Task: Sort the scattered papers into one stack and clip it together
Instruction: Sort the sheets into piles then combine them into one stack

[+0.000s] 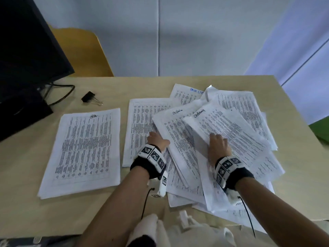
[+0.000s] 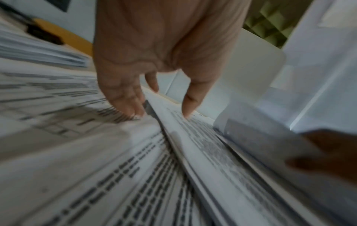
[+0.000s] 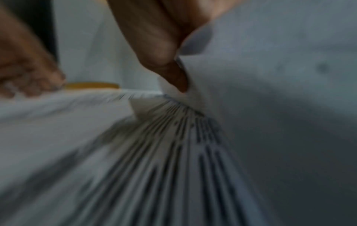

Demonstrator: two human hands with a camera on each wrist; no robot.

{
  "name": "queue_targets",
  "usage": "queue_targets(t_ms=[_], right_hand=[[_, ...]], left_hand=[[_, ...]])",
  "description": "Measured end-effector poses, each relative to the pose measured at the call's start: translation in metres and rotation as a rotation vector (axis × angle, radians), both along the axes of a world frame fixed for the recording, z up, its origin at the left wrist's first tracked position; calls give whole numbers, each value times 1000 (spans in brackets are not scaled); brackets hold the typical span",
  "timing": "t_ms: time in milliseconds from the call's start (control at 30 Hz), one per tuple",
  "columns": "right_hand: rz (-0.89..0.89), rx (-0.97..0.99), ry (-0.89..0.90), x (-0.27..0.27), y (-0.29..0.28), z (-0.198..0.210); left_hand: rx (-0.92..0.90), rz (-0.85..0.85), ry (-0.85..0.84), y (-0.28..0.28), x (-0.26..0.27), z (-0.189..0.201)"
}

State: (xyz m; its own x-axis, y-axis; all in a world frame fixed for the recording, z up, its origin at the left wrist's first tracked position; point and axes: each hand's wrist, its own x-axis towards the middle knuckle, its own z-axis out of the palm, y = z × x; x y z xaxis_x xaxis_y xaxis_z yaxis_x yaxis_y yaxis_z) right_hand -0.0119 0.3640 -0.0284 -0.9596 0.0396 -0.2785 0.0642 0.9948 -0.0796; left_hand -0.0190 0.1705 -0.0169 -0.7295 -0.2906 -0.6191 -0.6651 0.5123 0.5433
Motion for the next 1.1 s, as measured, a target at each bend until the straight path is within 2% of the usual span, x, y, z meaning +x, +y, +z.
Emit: queue_targets(t_ms=[33, 100, 200, 267, 400, 467, 567, 633, 667, 767, 833, 900, 1000, 1100], right_hand=[[-47, -88, 62, -4, 7, 5], [-252, -329, 118, -16, 25, 19], [-508, -663, 166, -26, 50, 34], [-541, -777, 194, -27, 54, 38], [-358, -751, 212, -21, 50, 27], [-326, -720, 185, -20, 50, 23], [-319, -694, 252, -19, 48, 33], [-299, -659, 358, -22, 50, 40], [-291, -649, 355, -23, 50, 42], [-252, -726, 185, -28, 35, 41], [-201, -774, 50, -26, 19, 31], [-181, -799, -4, -22, 2, 24], [-247, -800, 137, -25, -4, 22], [-325, -793, 370, -38, 5, 30]], left_hand=[[-45, 9, 77, 7, 0, 1], [-129, -23, 220, 22, -1, 1], [-39, -203, 155, 50, -3, -5], [69, -251, 102, 69, -5, -6], [112, -374, 21, 106, -7, -4], [115, -346, 21, 117, -7, -9], [123, -116, 117, 113, -11, -8], [116, 55, 187, 96, -18, -4], [113, 121, 210, 85, -22, -4], [122, 192, 215, 57, -29, -6], [142, 165, 207, 46, -30, -9], [201, 142, 211, 39, -26, -8], [312, 127, 165, 37, -15, -6], [284, 78, 142, 37, -7, -15]])
